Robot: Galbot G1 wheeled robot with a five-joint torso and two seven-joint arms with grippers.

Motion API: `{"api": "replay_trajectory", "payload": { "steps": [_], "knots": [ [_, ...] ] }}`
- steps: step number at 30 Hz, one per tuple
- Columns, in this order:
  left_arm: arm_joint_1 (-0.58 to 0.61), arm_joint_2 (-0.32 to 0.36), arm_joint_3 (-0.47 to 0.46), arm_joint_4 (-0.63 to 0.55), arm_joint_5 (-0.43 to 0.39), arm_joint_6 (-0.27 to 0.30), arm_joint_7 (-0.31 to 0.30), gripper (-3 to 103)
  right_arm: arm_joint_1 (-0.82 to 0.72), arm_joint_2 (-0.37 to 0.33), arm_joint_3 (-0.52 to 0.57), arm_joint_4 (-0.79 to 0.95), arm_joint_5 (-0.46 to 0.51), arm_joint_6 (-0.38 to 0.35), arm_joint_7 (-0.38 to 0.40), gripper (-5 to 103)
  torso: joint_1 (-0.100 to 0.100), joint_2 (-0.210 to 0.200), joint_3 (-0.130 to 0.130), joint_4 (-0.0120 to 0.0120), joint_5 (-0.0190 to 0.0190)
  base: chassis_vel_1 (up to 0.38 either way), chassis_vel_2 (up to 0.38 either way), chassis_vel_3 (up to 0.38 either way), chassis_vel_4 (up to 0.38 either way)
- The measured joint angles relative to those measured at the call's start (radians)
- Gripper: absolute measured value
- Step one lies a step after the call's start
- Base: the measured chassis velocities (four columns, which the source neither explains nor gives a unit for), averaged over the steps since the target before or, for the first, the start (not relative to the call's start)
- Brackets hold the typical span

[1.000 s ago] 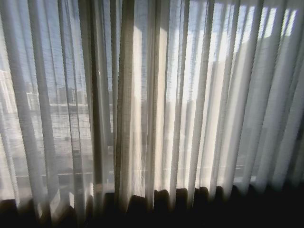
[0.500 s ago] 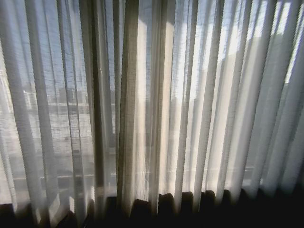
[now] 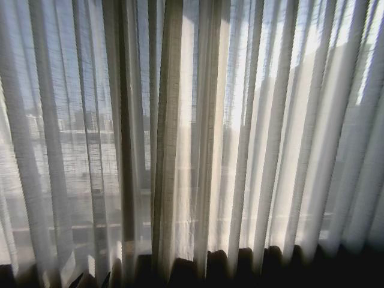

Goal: Open the curtains by pulling them apart, changing their state from closed to fully open.

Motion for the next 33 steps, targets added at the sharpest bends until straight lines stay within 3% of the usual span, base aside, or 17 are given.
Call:
{"api": "replay_trajectory", "payload": {
  "steps": [33],
  "knots": [
    [-0.001,0.005,-0.014,0.002,-0.008,-0.003,0.0,100,-0.01,0.0,-0.009,0.004,-0.018,0.006,-0.025,100,0.0,0.0,0.0,0.0,0.0,0.002,0.129,0.006,-0.13]
  ]
}}
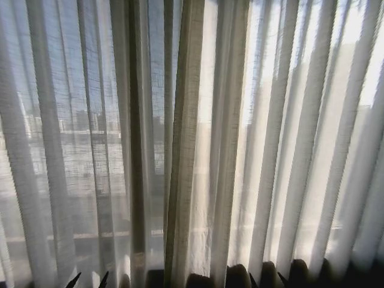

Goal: Open the curtains by pulling them apart, changing their state from closed to fully open.

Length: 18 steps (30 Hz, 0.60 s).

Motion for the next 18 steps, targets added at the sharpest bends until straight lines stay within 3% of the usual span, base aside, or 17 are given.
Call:
{"api": "replay_trajectory", "payload": {
  "steps": [18],
  "knots": [
    [-0.008,0.001,0.002,0.011,-0.003,0.0,-0.002,100,0.009,0.0,-0.011,-0.024,0.012,0.027,-0.006,100,0.0,0.0,0.0,0.0001,0.0,0.052,0.147,-0.046,-0.146]
  ]
}}
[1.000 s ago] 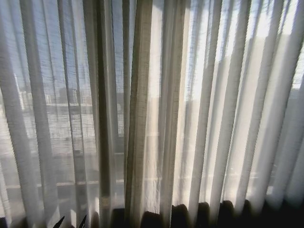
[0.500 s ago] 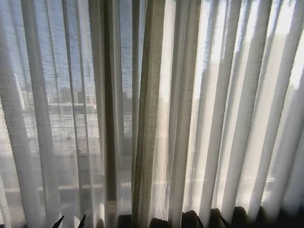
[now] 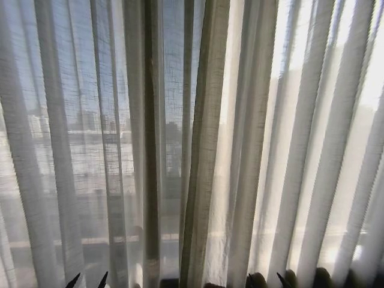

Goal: Open the curtains by pulling them apart, changing their state from closed to fully open.

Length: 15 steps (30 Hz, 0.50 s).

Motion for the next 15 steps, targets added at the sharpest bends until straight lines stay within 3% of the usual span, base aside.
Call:
{"api": "replay_trajectory", "payload": {
  "steps": [8,15],
  "knots": [
    [-0.001,-0.008,-0.003,0.003,-0.033,0.005,-0.007,100,0.018,-0.013,-0.072,-0.013,0.039,0.032,0.063,100,0.0,0.0,0.0,-0.0002,0.0002,0.015,0.005,-0.012,-0.011],
    [0.015,-0.022,-0.014,-0.005,-0.05,0.005,-0.014,100,0.065,-0.095,-0.186,-0.029,0.142,-0.027,0.17,100,0.0,0.0,0.0,0.0,0.0002,0.0,0.0,0.0,0.0]
  ]
}}
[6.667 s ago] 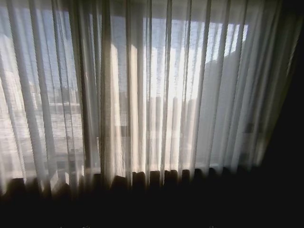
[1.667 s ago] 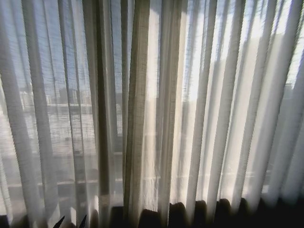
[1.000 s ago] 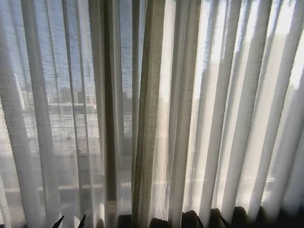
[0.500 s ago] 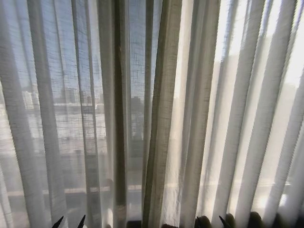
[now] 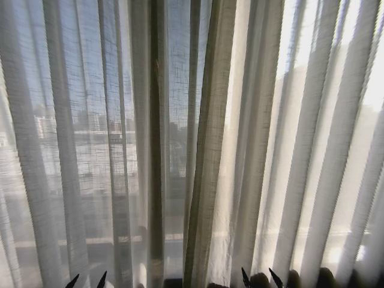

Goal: Open the curtains by pulling them apart, changing their state from closed to fully open.

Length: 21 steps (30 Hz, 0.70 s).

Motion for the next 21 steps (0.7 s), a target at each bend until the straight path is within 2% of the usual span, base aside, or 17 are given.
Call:
{"api": "replay_trajectory", "payload": {
  "steps": [2,5,13,16,21],
  "knots": [
    [0.008,-0.009,-0.012,-0.004,-0.001,0.0,-0.004,100,0.036,-0.06,-0.071,-0.029,0.05,-0.019,0.051,100,0.0,0.0,0.0,0.0,0.0,0.0,0.0,0.0,0.0],
    [0.016,-0.024,-0.025,-0.004,-0.001,-0.005,-0.006,100,0.081,-0.098,-0.113,-0.076,0.07,-0.016,0.077,100,0.0,0.0,0.0,-0.0003,0.0,0.0,0.0,0.0,0.0],
    [0.05,-0.102,-0.05,-0.003,0.028,-0.035,-0.007,100,0.271,-0.161,-0.185,-0.224,0.171,0.015,0.134,100,0.0,0.0,0.0,0.0,0.0,0.0,0.0,0.0,0.0],
    [0.067,-0.152,-0.05,-0.027,0.064,-0.044,-0.005,100,0.382,-0.195,-0.247,-0.286,0.245,-0.012,0.161,100,0.0,0.0,0.0,0.0002,0.0,0.0,0.0,0.0,0.0],
    [0.07,-0.188,-0.052,-0.052,0.084,-0.045,-0.006,100,0.459,-0.209,-0.319,-0.334,0.274,-0.039,0.169,100,0.0,0.0,0.0,0.0,-0.0001,0.0,0.0,0.0,0.0]
  ]
}}
